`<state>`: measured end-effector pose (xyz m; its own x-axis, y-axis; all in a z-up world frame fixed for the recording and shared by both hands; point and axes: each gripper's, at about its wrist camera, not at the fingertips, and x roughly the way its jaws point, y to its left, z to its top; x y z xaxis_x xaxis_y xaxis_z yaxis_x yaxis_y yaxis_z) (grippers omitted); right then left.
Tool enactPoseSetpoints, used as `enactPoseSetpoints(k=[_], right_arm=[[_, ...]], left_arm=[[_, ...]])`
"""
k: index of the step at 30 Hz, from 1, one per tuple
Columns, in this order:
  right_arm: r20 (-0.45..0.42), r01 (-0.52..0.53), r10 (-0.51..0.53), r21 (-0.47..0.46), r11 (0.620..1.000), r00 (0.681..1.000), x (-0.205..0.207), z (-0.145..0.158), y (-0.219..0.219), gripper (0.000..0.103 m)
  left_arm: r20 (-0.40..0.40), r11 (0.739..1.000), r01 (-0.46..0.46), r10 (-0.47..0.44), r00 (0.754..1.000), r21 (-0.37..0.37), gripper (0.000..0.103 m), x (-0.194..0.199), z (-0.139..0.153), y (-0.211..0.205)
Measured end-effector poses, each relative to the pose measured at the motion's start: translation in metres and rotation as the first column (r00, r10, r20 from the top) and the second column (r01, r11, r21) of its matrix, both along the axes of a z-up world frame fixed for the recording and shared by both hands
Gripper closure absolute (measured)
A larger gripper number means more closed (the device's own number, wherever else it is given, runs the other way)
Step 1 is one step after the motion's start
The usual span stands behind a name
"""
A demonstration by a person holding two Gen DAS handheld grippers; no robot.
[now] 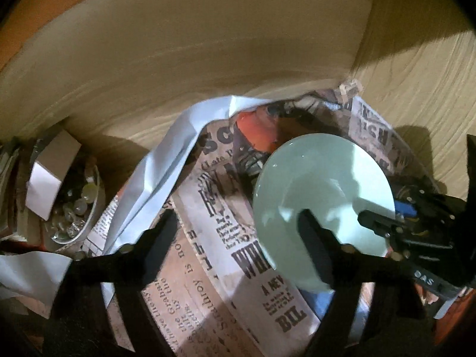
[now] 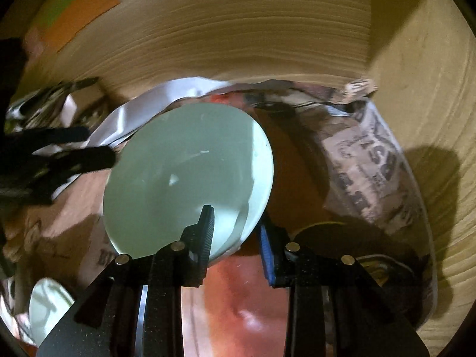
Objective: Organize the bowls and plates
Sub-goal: 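Close the left gripper on the mint green bowl rim and lift it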
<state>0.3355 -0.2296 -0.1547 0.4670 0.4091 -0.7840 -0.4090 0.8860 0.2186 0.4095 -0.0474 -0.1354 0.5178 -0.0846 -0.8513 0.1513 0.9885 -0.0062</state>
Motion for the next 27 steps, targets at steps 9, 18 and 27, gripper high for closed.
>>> enactPoseSetpoints(k=[9, 18, 27], right_arm=[[-0.026, 0.011, -0.009, 0.050, 0.999, 1.000, 0.001, -0.004, 0.001, 0.077], [-0.006, 0.039, -0.038, 0.025, 0.999, 0.999, 0.001, -0.002, 0.007, 0.076], [0.010, 0.070, -0.070, 0.054, 0.996, 0.997, -0.010, 0.013, 0.002, 0.077]], left_arm=[[-0.088, 0.998, 0.053, -0.056, 0.995, -0.040, 0.079, 0.009, -0.022, -0.004], [-0.071, 0.993, 0.114, -0.115, 0.991, -0.009, 0.091, 0.004, -0.021, -0.019], [-0.055, 0.989, 0.140, -0.142, 0.988, -0.041, 0.091, -0.015, -0.006, -0.018]])
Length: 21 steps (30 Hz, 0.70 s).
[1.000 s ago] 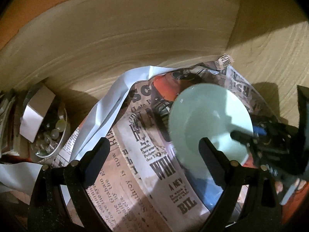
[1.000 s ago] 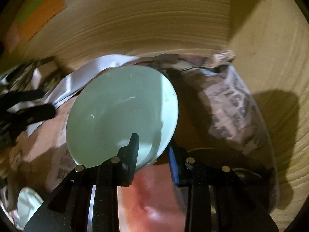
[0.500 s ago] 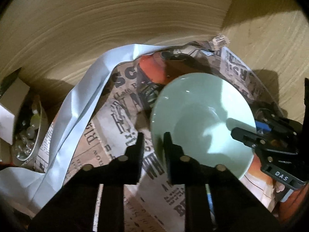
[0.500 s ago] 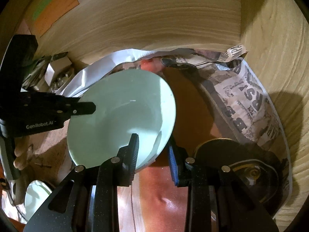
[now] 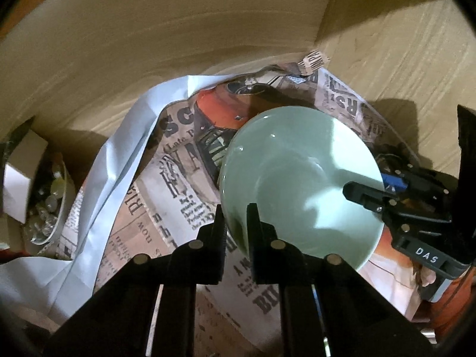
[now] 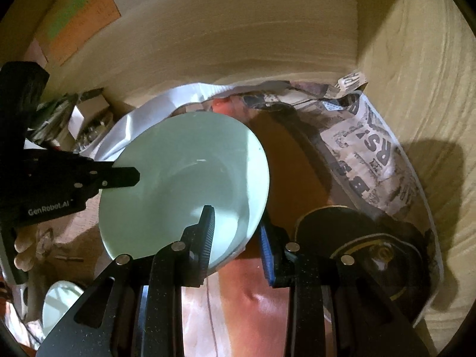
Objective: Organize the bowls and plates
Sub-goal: 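Close the left gripper on the mint green bowl rim and lift it, then carry the mint green bowl over the dotted bowl and lower it in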
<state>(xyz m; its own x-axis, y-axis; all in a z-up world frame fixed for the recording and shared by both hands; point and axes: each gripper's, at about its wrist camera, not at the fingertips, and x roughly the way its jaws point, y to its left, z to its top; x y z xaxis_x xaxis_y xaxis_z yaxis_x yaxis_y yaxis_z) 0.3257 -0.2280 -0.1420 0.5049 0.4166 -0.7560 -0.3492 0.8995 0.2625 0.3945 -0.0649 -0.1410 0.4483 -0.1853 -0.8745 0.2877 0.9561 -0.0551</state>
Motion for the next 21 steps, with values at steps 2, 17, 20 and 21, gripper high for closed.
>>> enactPoseSetpoints(k=[2, 17, 20, 21], right_arm=[[0.024, 0.003, -0.003, 0.005, 1.000, 1.000, -0.006, 0.009, -0.001, 0.077], [0.146, -0.029, 0.017, 0.079, 0.996, 0.989, -0.053, 0.053, 0.016, 0.077], [0.167, -0.035, 0.020, 0.090, 0.995, 0.986, -0.061, 0.060, 0.022, 0.077], [0.172, -0.040, 0.023, 0.096, 0.995, 0.985, -0.064, 0.062, 0.024, 0.077]], left_arm=[[0.021, 1.000, 0.001, -0.001, 1.000, 0.007, 0.091, -0.007, 0.005, 0.001], [0.189, 0.996, -0.062, 0.074, 0.979, -0.064, 0.091, -0.073, 0.054, 0.032], [0.229, 0.995, -0.075, 0.089, 0.969, -0.070, 0.091, -0.093, 0.063, 0.040], [0.242, 0.994, -0.080, 0.095, 0.966, -0.072, 0.091, -0.100, 0.066, 0.043]])
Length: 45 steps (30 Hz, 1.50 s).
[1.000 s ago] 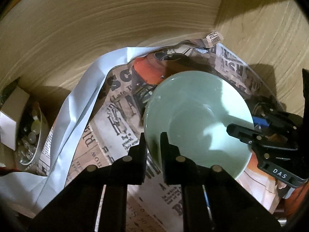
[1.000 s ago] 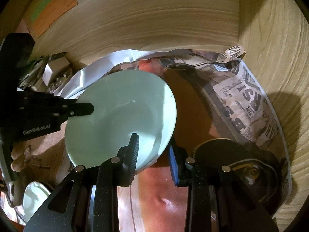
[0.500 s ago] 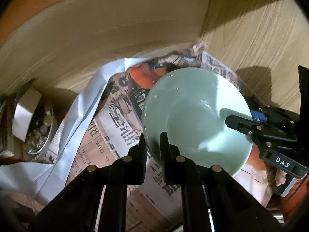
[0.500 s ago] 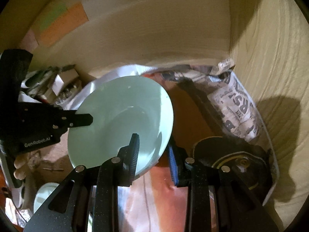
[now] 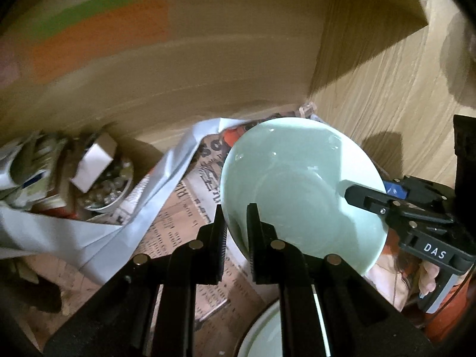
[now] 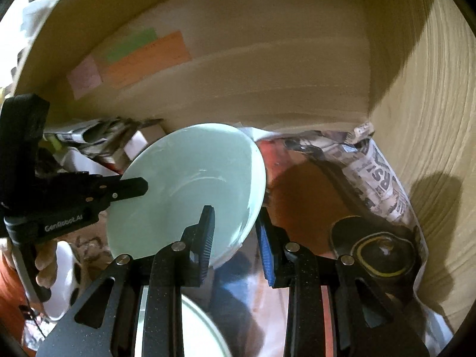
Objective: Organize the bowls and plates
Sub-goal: 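Carry the mint green bowl over the dotted bowl and lower it in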
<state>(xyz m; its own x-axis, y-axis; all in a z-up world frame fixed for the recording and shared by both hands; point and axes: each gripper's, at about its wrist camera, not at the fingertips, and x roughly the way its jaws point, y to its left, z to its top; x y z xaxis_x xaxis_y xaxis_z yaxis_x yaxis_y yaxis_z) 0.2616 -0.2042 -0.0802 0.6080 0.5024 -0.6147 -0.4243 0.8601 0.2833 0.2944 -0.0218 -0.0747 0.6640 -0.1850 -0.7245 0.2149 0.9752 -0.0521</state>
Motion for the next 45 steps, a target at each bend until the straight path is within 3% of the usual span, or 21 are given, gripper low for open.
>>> enactPoseSetpoints(k=[10, 26, 45], right_arm=[[0.033, -0.059, 0.058, 0.022, 0.998, 0.998, -0.029, 0.009, 0.026, 0.077], [0.062, -0.164, 0.161, 0.038, 0.986, 0.985, -0.076, 0.012, 0.071, 0.077], [0.075, -0.313, 0.310, 0.032, 0.949, 0.948, -0.128, 0.010, 0.119, 0.077]], left_arm=[[0.093, 0.998, -0.060, 0.059, 0.994, 0.007, 0.091, -0.058, 0.015, 0.030], [0.136, 0.987, -0.156, 0.158, 0.978, -0.026, 0.091, -0.131, 0.011, 0.077], [0.157, 0.956, -0.289, 0.293, 0.943, -0.048, 0.091, -0.211, 0.002, 0.120]])
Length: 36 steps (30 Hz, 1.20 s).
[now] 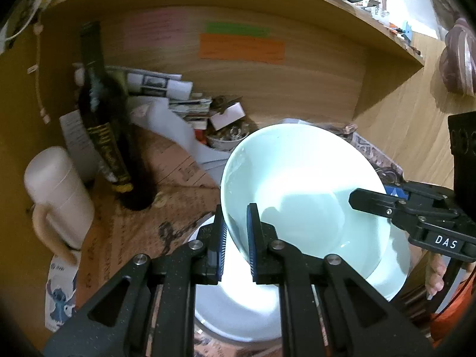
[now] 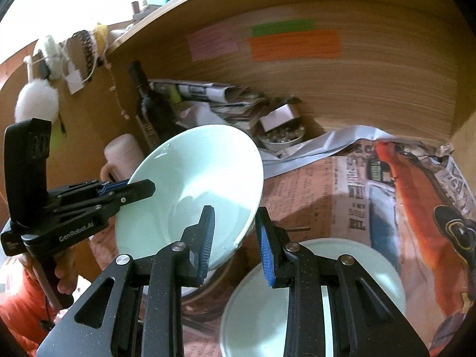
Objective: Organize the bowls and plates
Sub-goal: 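Carry the mint green bowl over the dotted bowl and lower it in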
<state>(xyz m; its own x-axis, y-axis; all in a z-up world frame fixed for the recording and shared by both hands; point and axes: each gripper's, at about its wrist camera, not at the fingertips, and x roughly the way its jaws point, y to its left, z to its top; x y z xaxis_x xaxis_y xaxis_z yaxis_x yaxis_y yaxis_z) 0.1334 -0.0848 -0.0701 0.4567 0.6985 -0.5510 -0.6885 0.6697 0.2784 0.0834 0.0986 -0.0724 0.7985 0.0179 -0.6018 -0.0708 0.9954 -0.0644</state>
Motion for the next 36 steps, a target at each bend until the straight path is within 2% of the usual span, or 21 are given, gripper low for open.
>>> enactPoseSetpoints(k=[10, 21, 36], right_arm=[[-0.018, -0.063, 0.063, -0.019, 0.998, 0.998, -0.015, -0.010, 0.023, 0.077], [-0.074, -0.081, 0.078, -0.026, 0.996, 0.994, -0.013, -0.029, 0.037, 0.077], [-0.113, -0.081, 0.075, -0.049, 0.996, 0.991, -0.011, -0.040, 0.047, 0.076]], left_arm=[[-0.019, 0.998, -0.064, 0.063, 0.998, -0.026, 0.091, -0.027, -0.013, 0.020], [-0.052, 0.995, -0.089, 0.088, 0.995, -0.033, 0.091, -0.032, -0.028, 0.028], [-0.079, 0.993, -0.114, 0.114, 0.990, 0.009, 0.091, -0.028, -0.041, 0.027]])
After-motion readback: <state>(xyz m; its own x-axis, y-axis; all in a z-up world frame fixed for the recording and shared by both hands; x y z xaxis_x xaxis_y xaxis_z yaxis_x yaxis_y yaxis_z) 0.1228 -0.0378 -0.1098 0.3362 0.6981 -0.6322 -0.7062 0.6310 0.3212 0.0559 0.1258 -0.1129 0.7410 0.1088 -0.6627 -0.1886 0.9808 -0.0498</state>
